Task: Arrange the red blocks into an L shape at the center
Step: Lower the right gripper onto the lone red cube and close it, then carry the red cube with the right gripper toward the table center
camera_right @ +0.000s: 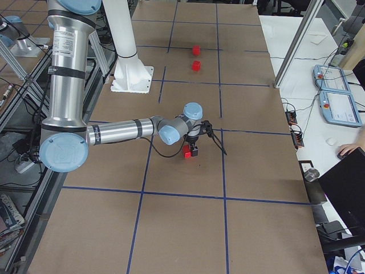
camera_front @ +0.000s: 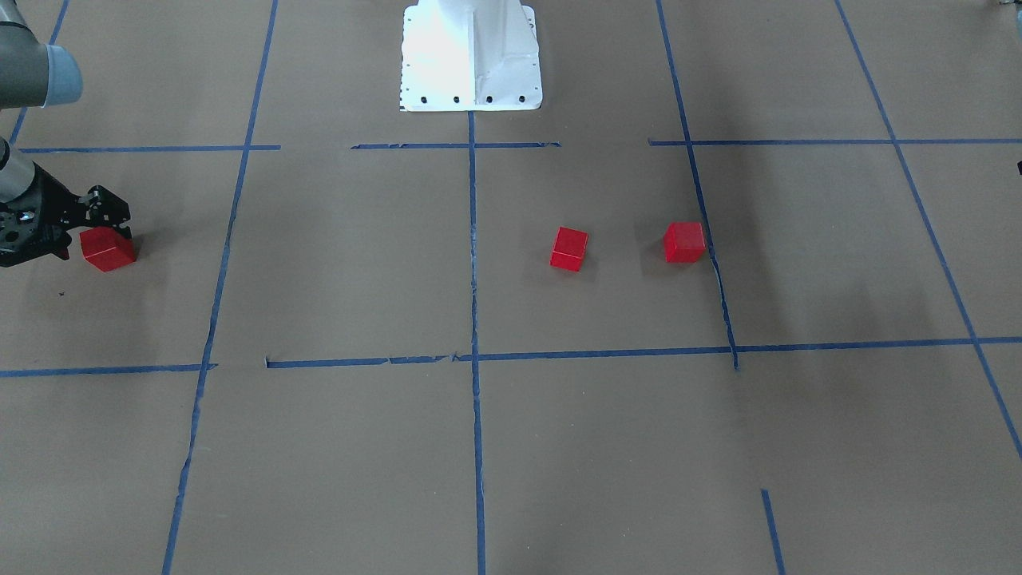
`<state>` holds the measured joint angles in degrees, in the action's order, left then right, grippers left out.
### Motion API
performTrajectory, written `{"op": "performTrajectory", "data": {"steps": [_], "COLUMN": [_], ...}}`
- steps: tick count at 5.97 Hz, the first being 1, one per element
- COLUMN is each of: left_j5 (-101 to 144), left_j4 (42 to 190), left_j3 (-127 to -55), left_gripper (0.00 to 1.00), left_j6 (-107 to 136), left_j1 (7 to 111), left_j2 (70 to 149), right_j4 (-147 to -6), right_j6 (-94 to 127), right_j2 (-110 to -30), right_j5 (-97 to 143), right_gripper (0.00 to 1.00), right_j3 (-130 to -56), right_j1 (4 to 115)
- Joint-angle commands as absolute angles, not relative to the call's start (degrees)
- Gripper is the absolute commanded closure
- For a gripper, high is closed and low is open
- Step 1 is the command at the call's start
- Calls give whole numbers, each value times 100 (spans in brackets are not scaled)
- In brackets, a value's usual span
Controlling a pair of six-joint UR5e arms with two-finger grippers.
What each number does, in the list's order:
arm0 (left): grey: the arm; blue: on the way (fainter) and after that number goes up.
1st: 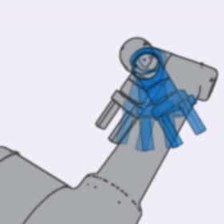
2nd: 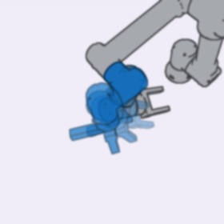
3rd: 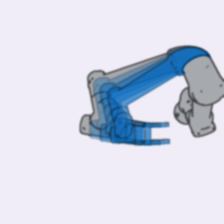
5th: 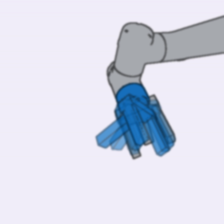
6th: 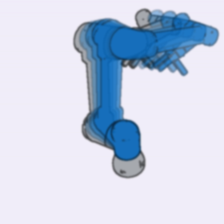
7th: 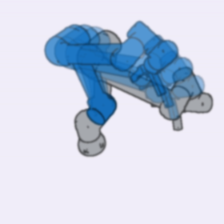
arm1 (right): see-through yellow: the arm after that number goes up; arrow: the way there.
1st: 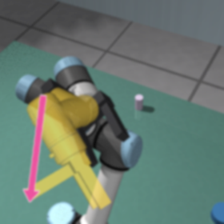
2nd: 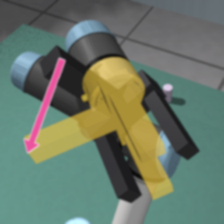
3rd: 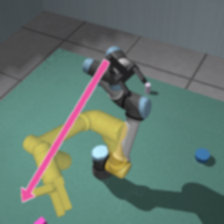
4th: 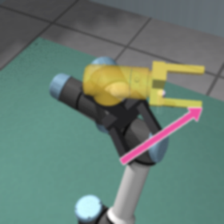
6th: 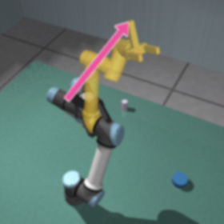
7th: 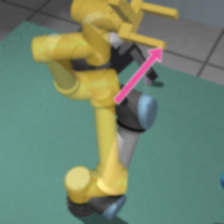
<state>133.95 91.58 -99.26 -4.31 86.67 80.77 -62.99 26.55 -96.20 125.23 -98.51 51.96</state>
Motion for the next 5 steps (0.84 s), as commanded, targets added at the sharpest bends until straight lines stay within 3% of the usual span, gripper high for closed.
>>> {"op": "performTrajectory", "data": {"steps": [1, 2, 3, 4, 5], "left_j5": [13395, 13395, 13395, 13395, 13395], "left_j4": [9158, 9158, 9158, 9158, 9158], "left_j3": [-9923, -9923, -9923, -9923, -9932], "left_gripper": [0, 0, 0, 0, 0], "left_j6": [-431, -431, -431, -431, -431], "left_j1": [8666, 8666, 8666, 8666, 8666], "left_j2": [8077, 8077, 8077, 8077, 8077], "right_j4": [-6302, -6337, -6346, -6363, -6537], "right_j6": [2654, 2654, 2646, 2663, 2785], "right_j2": [-9580, -9537, -9545, -9519, -9449], "right_j5": [12437, 12376, 12366, 12375, 12410], "right_gripper": [2, 44, 80, 94, 95], "right_j3": [-9677, -9677, -9685, -9764, -10034], "right_j1": [5011, 4984, 4992, 4992, 4975]}}
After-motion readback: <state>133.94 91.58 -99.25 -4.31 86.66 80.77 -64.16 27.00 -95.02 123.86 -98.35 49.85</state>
